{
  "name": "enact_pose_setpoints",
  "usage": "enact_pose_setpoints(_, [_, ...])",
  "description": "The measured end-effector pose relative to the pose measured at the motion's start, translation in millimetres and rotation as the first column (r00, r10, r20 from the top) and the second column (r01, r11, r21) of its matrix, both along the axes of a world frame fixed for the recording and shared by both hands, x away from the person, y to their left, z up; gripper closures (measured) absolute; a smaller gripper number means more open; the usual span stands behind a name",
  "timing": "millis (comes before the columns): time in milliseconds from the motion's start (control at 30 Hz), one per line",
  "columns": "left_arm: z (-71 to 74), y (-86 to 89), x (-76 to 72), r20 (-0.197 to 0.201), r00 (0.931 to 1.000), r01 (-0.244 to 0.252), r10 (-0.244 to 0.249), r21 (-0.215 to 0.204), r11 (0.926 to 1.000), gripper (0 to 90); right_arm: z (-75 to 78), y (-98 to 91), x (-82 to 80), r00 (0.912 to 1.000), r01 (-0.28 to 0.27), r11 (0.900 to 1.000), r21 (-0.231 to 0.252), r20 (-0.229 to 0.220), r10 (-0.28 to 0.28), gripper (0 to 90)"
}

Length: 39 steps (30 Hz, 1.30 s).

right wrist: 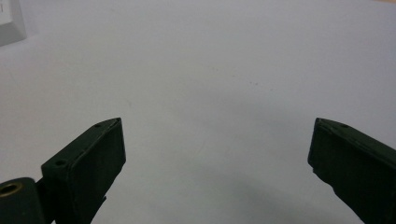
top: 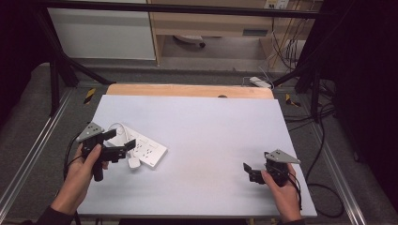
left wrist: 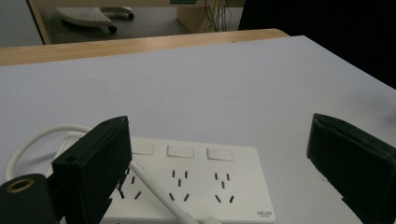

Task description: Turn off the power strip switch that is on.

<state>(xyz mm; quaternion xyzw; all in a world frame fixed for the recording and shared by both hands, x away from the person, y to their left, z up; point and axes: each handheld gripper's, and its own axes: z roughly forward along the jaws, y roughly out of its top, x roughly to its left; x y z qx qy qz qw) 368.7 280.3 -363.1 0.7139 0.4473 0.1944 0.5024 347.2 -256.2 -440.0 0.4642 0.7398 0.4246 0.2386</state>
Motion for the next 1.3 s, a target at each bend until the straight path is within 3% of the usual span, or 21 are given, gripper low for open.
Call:
enact_pose_setpoints(467, [-3.1,9.4,-20.5,0.014,0.9999,0.003,-0.003,-0.015,0.9999,6.7,-0.5,0.6,0.4,1.0000,0.000,1.0000,-0.001,-0.003,0.000,4.5])
enact_pose_setpoints(1300, [-30.9,23.2,-40.4,0.013,0.9999,-0.010,0.011,-0.017,0.9998,7.2,-0.6,0.2,0.4,1.0000,0.001,1.0000,0.000,-0.004,-0.001,4.5])
